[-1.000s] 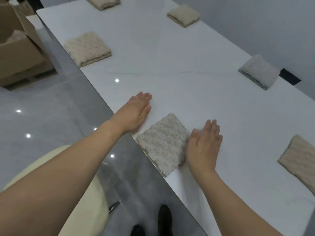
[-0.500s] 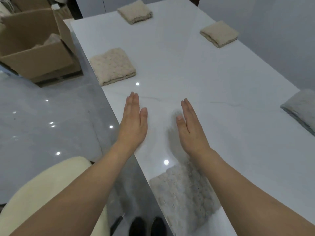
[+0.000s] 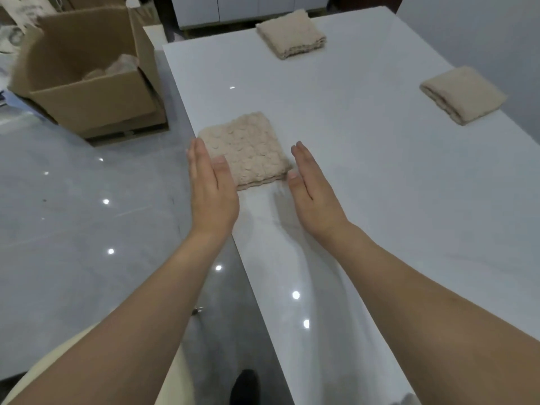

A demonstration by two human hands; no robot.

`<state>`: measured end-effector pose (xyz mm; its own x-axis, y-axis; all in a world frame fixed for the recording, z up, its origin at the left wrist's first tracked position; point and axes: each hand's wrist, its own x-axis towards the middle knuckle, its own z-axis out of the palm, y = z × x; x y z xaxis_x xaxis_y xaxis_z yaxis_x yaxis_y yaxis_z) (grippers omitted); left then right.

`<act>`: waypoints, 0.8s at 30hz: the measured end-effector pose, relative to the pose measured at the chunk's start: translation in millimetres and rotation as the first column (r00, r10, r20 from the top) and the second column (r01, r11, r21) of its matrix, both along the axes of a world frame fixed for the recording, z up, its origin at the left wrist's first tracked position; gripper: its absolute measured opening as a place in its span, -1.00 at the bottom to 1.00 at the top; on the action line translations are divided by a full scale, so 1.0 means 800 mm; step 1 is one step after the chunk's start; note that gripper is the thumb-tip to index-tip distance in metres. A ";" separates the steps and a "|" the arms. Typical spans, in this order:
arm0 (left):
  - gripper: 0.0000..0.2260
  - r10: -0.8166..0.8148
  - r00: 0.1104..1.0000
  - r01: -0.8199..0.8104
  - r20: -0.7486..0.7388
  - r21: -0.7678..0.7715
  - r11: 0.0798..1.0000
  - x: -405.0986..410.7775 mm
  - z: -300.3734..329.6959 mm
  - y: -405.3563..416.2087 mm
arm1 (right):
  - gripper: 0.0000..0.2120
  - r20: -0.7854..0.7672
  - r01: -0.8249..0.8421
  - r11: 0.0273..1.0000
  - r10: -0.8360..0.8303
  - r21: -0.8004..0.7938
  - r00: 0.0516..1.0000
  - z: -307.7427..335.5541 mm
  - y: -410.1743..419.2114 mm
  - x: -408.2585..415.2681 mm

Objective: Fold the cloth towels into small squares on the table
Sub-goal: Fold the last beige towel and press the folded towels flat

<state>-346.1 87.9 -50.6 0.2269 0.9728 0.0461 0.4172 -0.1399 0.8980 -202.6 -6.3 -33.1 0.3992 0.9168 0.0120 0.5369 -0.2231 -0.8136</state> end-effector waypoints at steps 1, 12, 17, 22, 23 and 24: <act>-0.49 0.001 1.000 -0.001 0.004 -0.002 1.000 0.003 -0.001 0.013 | -0.54 0.026 -0.008 1.000 0.007 0.010 1.000 -0.002 0.019 0.004; -0.51 -0.131 0.983 0.134 -0.128 0.021 0.991 0.019 -0.036 0.079 | -0.49 0.497 -0.099 0.975 0.187 -0.197 0.847 -0.047 0.120 0.028; -0.50 -0.119 0.927 0.152 -0.355 0.066 0.986 0.016 -0.047 0.086 | -0.48 0.562 -0.025 0.971 0.159 -0.238 0.812 -0.049 0.118 0.022; -0.50 -0.135 0.882 0.169 -0.452 0.035 0.985 0.012 -0.045 0.088 | -0.48 0.576 0.239 0.942 -0.063 -0.235 0.815 -0.049 0.116 0.018; -0.49 -0.137 0.877 0.172 -0.461 0.034 0.985 0.013 -0.045 0.087 | -0.48 0.576 0.246 0.939 -0.066 -0.240 0.815 -0.050 0.116 0.018; -0.49 -0.139 0.873 0.175 -0.467 0.034 0.984 0.013 -0.045 0.087 | -0.48 0.573 0.242 0.940 -0.062 -0.243 0.817 -0.051 0.117 0.019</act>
